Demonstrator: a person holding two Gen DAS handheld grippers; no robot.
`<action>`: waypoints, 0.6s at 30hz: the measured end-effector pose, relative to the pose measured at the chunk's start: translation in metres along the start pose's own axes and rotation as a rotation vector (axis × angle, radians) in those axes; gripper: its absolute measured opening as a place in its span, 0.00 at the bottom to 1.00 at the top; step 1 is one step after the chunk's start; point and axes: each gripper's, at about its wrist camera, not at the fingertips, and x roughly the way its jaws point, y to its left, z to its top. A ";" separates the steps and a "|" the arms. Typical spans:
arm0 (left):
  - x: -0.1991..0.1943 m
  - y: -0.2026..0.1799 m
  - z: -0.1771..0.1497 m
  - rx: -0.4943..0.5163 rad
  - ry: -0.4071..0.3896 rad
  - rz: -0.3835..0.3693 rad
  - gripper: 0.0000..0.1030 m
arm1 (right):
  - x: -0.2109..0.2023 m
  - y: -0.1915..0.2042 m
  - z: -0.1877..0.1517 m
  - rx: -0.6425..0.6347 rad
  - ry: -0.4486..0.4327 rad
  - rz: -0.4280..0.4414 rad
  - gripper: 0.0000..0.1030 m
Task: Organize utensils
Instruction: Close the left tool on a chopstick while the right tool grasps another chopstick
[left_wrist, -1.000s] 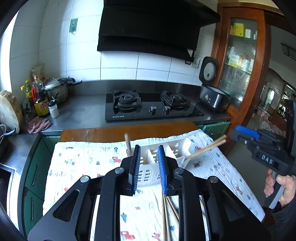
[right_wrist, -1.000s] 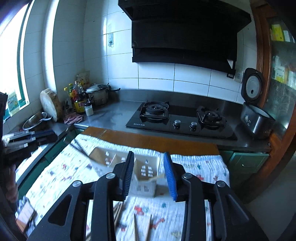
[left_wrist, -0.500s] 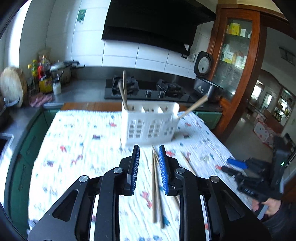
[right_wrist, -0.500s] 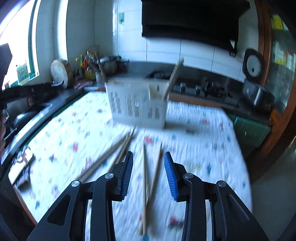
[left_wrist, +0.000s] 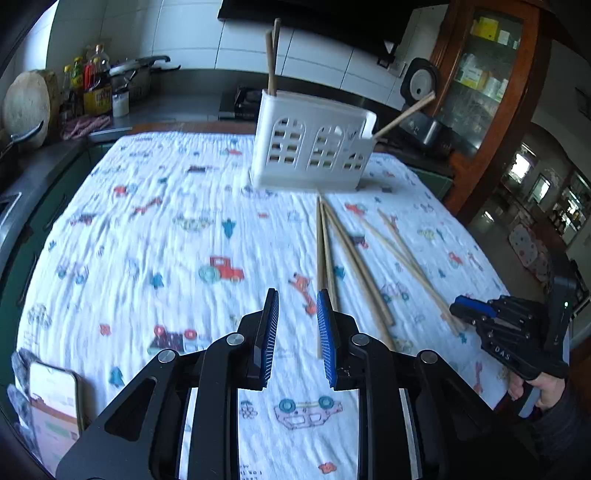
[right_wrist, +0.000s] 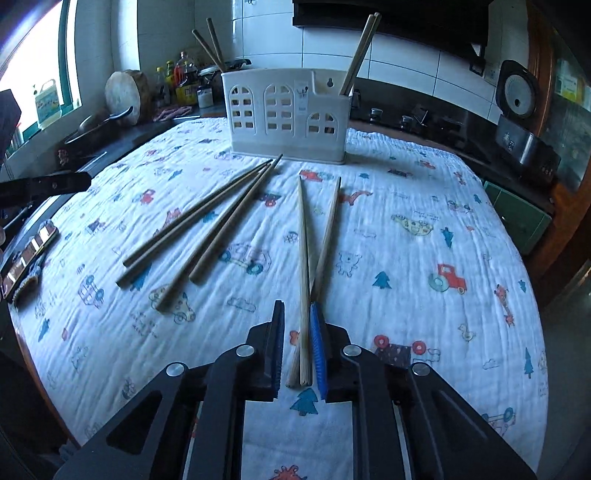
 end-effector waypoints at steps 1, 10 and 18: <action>0.003 0.001 -0.004 0.000 0.010 -0.002 0.21 | 0.002 -0.001 -0.001 -0.001 0.005 0.000 0.12; 0.024 -0.006 -0.019 0.016 0.073 -0.028 0.21 | 0.012 -0.004 -0.001 -0.003 0.021 -0.008 0.07; 0.048 -0.016 -0.024 0.049 0.120 -0.046 0.21 | 0.009 -0.002 0.003 0.072 0.019 0.046 0.06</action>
